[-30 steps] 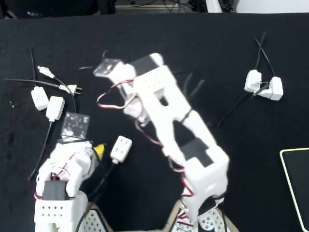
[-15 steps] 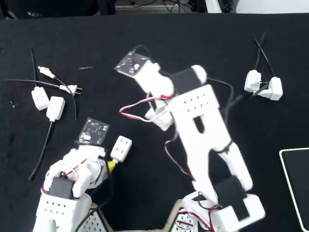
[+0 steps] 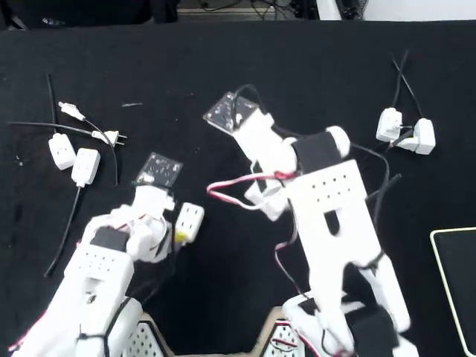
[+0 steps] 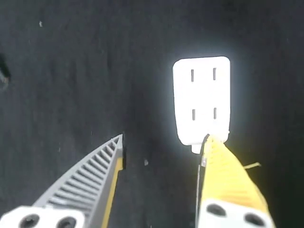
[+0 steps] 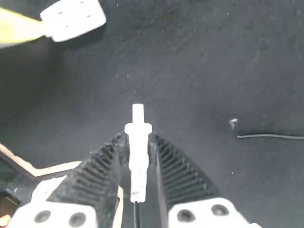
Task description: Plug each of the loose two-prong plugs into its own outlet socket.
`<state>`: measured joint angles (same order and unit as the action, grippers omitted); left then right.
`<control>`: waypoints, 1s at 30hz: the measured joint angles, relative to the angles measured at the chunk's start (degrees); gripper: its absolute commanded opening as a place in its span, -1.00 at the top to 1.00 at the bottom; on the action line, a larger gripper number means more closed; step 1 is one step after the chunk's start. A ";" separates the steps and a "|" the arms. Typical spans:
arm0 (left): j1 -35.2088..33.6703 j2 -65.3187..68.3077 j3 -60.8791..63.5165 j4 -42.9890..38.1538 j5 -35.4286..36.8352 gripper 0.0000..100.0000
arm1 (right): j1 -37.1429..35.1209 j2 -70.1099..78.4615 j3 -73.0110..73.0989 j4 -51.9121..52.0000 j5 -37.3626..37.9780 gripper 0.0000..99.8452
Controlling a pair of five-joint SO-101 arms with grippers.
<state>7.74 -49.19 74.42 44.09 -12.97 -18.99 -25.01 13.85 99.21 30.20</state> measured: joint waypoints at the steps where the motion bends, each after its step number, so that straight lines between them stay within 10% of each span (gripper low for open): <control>1: -0.35 2.11 -0.79 -1.58 0.18 0.47 | 0.00 -1.05 1.23 0.00 0.00 0.98; 16: -7.21 12.04 -13.19 6.33 -2.64 0.47 | 0.00 -4.13 12.84 -5.10 0.00 0.98; 30: 5.45 12.13 -6.33 10.11 -0.97 0.47 | 0.00 -4.13 12.84 -5.27 0.00 0.98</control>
<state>13.19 -37.05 68.09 54.20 -13.93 -18.99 -29.14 26.68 93.93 30.20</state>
